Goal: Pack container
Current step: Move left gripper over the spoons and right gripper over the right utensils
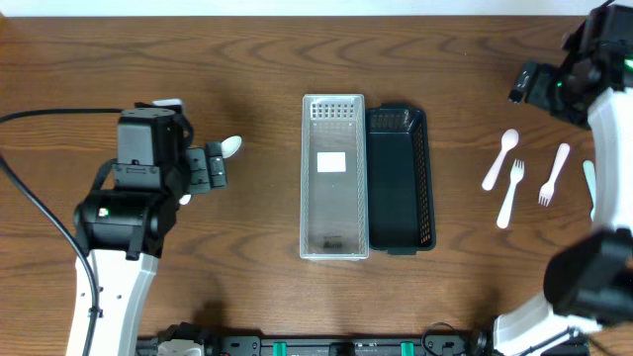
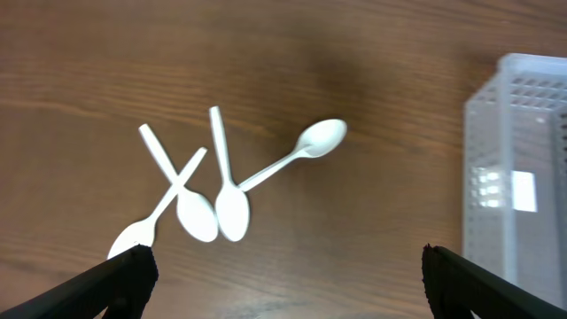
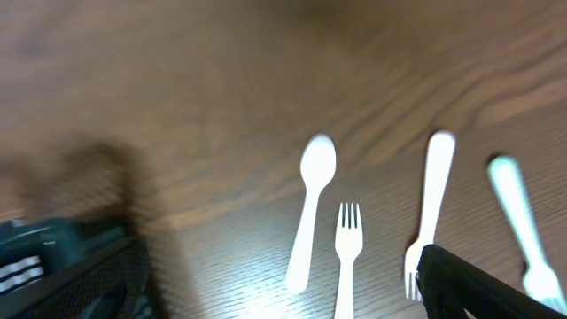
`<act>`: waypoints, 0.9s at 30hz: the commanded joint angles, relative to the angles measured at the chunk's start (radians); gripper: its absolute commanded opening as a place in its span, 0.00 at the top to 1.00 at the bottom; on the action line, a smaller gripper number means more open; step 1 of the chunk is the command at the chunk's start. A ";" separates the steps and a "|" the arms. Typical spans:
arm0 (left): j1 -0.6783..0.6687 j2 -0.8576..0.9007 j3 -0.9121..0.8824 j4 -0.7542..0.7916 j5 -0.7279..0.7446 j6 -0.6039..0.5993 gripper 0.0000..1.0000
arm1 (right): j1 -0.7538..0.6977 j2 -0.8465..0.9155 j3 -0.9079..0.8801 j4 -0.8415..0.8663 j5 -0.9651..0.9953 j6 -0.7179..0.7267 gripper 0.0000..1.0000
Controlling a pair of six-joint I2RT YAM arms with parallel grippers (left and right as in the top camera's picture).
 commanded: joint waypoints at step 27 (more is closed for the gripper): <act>0.129 0.234 0.011 0.018 0.155 0.114 0.02 | -0.017 0.341 0.006 0.049 0.064 0.104 0.01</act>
